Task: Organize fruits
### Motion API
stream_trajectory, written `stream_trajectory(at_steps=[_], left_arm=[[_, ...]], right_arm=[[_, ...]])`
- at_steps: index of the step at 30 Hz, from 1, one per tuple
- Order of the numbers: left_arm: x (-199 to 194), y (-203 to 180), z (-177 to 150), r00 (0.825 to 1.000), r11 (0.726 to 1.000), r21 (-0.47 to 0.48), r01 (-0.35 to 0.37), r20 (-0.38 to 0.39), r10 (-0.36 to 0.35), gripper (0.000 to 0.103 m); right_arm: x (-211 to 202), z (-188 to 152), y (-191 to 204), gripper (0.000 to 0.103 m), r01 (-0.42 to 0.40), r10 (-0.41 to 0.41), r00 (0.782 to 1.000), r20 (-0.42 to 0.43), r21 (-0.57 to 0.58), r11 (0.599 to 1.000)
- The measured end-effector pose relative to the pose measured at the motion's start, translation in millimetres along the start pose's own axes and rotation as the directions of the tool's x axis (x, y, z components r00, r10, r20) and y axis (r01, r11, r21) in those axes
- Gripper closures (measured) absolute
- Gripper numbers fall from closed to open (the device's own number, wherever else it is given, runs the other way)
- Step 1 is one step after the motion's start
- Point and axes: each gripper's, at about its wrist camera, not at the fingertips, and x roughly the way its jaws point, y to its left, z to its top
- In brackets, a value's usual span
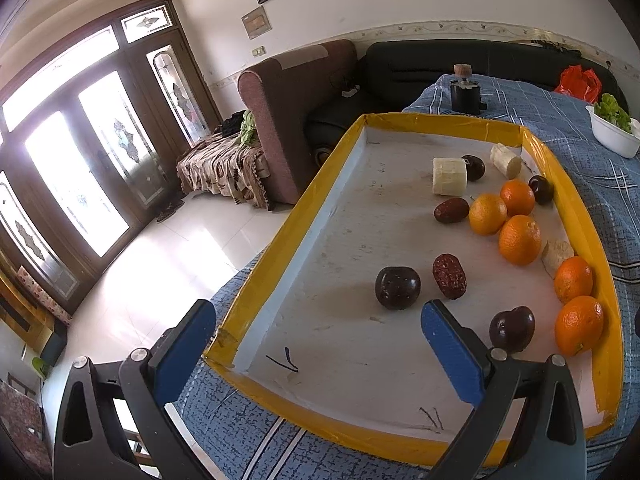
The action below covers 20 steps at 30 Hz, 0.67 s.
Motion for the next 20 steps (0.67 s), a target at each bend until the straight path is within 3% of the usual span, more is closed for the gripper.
stream_trajectory(at_steps=[11, 15, 20], left_arm=[[-1, 2, 1, 1.0, 1.0, -0.002, -0.007, 0.004, 0.007, 0.0], [-1, 5, 2, 1.0, 1.0, -0.016, 0.02, -0.005, -0.02, 0.0], [-10, 11, 1, 1.0, 1.0, -0.026, -0.005, 0.025, 0.005, 0.0]], right_arm=[[0, 0, 1, 0.019, 0.001, -0.001, 1.0, 0.0, -0.001, 1.0], [0, 0, 0, 0.019, 0.001, -0.001, 1.0, -0.001, 0.0, 1.0], [1, 1, -3, 0.019, 0.007, -0.007, 1.0, -0.001, 0.01, 1.0]])
